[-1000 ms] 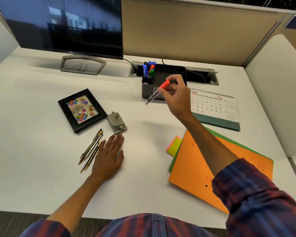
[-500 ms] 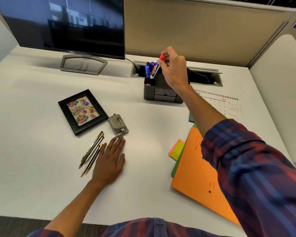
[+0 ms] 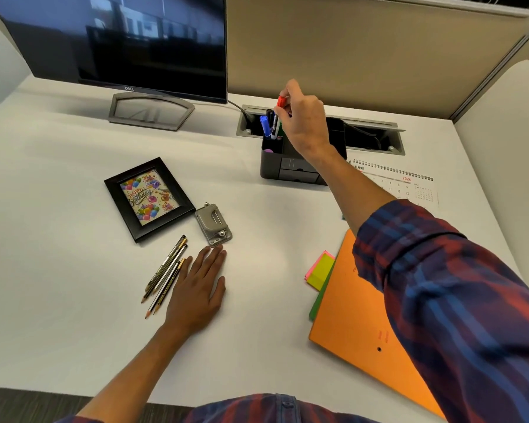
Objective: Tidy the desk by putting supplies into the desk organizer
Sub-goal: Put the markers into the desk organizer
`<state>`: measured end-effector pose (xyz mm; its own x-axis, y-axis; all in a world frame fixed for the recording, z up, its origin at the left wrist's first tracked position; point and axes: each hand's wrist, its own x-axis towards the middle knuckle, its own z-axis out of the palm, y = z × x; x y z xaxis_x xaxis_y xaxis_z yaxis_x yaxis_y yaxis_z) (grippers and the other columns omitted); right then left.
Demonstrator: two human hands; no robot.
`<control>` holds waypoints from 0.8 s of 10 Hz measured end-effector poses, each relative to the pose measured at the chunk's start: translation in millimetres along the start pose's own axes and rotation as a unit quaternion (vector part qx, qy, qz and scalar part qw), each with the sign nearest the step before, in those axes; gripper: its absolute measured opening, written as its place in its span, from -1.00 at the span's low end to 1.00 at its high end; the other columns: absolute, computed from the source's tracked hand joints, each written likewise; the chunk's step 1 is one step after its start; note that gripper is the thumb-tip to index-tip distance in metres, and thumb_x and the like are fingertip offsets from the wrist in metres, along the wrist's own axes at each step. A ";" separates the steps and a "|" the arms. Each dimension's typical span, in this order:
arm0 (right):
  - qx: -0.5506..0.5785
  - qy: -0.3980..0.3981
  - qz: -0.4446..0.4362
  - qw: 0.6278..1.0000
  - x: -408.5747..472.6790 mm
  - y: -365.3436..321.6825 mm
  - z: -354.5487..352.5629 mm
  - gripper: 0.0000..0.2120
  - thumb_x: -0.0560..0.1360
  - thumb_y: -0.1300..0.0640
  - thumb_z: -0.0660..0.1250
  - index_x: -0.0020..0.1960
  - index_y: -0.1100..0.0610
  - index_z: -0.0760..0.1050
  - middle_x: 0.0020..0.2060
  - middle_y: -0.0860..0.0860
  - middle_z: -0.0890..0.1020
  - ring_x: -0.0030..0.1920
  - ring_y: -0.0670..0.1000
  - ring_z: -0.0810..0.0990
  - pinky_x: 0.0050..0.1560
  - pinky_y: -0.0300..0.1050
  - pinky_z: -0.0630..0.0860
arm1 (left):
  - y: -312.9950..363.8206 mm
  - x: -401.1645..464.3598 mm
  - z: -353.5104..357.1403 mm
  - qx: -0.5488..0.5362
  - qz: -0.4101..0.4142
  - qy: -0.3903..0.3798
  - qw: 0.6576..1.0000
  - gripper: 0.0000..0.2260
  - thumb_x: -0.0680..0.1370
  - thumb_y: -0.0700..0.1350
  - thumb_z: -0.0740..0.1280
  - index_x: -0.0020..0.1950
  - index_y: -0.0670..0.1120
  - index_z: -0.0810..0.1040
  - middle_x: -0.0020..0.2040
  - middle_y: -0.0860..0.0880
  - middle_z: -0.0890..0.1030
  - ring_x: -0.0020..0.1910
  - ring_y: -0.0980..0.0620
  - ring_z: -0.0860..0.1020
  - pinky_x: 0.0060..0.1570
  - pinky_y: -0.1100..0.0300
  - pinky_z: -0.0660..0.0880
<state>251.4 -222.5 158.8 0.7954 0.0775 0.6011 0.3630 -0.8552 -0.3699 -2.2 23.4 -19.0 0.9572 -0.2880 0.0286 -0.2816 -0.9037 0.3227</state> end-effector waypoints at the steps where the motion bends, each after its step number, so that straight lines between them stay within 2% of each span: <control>1: -0.022 -0.003 -0.021 1.000 3.0 -0.4 0.6 -0.77 0.52 0.12 0.39 0.08 0.21 0.47 -0.21 0.09 0.67 -0.26 0.08 0.62 -0.19 -0.15 0.53 | 0.4 -0.3 -0.6 0.000 0.002 -0.001 1.000 -0.50 0.63 0.06 -0.02 0.57 0.00 0.15 0.57 0.08 0.14 0.56 0.10 0.03 0.50 -0.01 -0.01; 3: -0.035 0.010 -0.057 0.998 2.8 5.1 3.1 -0.80 0.51 0.12 0.40 0.02 0.23 0.48 -0.29 0.09 0.65 -0.35 0.09 0.59 -0.28 -0.20 0.44 | 1.7 0.0 -1.8 -0.004 0.001 0.000 1.000 -0.50 0.62 0.06 -0.02 0.56 -0.01 0.16 0.57 0.09 0.14 0.55 0.09 0.04 0.50 -0.02 0.00; 4: -0.045 0.007 -0.088 0.995 3.0 6.6 4.0 -0.82 0.51 0.13 0.38 -0.01 0.24 0.48 -0.33 0.10 0.63 -0.38 0.11 0.58 -0.32 -0.07 0.54 | 1.5 -0.2 -1.5 -0.006 0.001 0.004 1.000 -0.51 0.62 0.05 0.00 0.56 -0.01 0.19 0.56 0.08 0.16 0.55 0.08 0.07 0.50 -0.02 0.01; 5: -0.061 0.000 -0.123 0.991 4.9 5.9 6.2 -0.85 0.51 0.15 0.37 -0.03 0.24 0.48 -0.36 0.09 0.61 -0.42 0.11 0.55 -0.37 -0.05 0.54 | 1.5 -0.3 -1.0 -0.002 -0.001 0.002 1.000 -0.51 0.62 0.05 0.00 0.56 -0.01 0.18 0.56 0.09 0.16 0.55 0.09 0.07 0.49 -0.02 0.01; 6: -0.065 -0.022 -0.140 0.988 8.5 8.2 10.0 -0.85 0.52 0.14 0.35 -0.02 0.23 0.47 -0.33 0.09 0.62 -0.39 0.12 0.57 -0.33 0.01 0.58 | 2.0 -0.3 -1.8 0.000 -0.001 0.000 1.000 -0.51 0.62 0.05 0.00 0.56 -0.01 0.18 0.56 0.09 0.15 0.55 0.09 0.06 0.50 -0.02 0.01; 7: -0.037 -0.001 -0.125 0.992 9.0 10.8 9.3 -0.84 0.51 0.13 0.37 -0.03 0.23 0.49 -0.32 0.07 0.64 -0.37 0.07 0.60 -0.29 -0.08 0.59 | 2.5 -0.3 -3.2 0.001 -0.001 0.001 1.000 -0.51 0.62 0.05 0.00 0.56 -0.01 0.18 0.56 0.08 0.15 0.55 0.08 0.06 0.49 -0.02 0.00; 8: 0.038 0.052 -0.056 0.996 16.4 12.9 -0.4 -0.81 0.49 0.09 0.40 -0.01 0.20 0.50 -0.24 0.03 0.67 -0.28 -0.03 0.65 -0.17 -0.18 0.62 | 3.1 -0.1 -3.4 0.001 -0.002 0.001 1.000 -0.50 0.62 0.05 -0.01 0.56 -0.02 0.18 0.56 0.08 0.15 0.55 0.08 0.06 0.49 -0.02 0.00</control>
<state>268.9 -232.5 164.2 0.6945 0.1143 0.7103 0.4861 -0.8025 -0.3461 -3.0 21.7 -14.9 0.9583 -0.2842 0.0292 -0.2783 -0.9055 0.3202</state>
